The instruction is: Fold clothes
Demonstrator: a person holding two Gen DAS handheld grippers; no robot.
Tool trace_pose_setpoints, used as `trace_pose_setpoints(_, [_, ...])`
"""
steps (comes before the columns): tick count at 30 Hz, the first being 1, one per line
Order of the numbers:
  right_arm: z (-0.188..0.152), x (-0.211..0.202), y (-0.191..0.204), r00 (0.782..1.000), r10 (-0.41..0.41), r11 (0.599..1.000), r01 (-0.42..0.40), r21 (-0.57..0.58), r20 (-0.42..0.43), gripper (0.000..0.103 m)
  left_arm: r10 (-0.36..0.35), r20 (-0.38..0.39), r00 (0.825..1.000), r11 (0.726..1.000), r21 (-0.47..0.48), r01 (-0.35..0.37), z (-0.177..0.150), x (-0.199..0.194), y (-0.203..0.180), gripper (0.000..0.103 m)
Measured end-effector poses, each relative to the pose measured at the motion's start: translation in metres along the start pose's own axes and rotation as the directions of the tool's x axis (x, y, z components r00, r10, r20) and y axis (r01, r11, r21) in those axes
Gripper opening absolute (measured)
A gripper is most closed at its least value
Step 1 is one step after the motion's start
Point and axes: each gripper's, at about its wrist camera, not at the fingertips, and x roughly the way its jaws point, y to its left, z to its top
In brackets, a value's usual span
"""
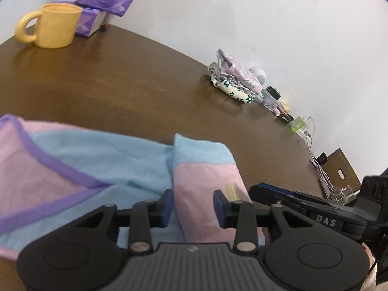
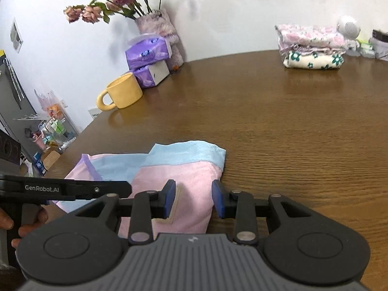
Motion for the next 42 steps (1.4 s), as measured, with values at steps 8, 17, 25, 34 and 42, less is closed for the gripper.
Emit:
trace_pose_setpoints(8, [-0.023,-0.006,0.001,0.999,0.034,0.999,-0.033,0.031,-0.014,0.037,-0.053,-0.009,0.999,0.997,-0.062,0.053,-0.015,0.009,0.0,0.009])
trace_pose_setpoints(17, [-0.039,-0.018,-0.001,0.999,0.047,0.998,-0.047,0.045,0.007,0.038,-0.047,0.008,0.999,0.989,-0.142,0.047,-0.029,-0.007,0.009,0.036])
trace_pose_setpoints(25, [-0.049,-0.022,0.005,0.998,0.061,0.998,-0.061,0.023,0.007,0.038,-0.051,0.002,0.999,0.986,-0.162,0.051,-0.035,-0.004,0.01,0.01])
trace_pose_setpoints(34, [-0.056,-0.023,0.005,0.999,0.045,0.999,-0.045,0.016,-0.009,0.037,0.003,0.013,1.0,0.995,-0.102,-0.001,-0.039,-0.007,-0.001,0.015])
trace_pose_setpoints(42, [-0.061,-0.025,0.002,0.998,0.059,0.997,-0.059,0.04,-0.008,0.037,0.07,0.096,0.993,0.997,-0.025,-0.068,-0.044,-0.024,-0.016,0.046])
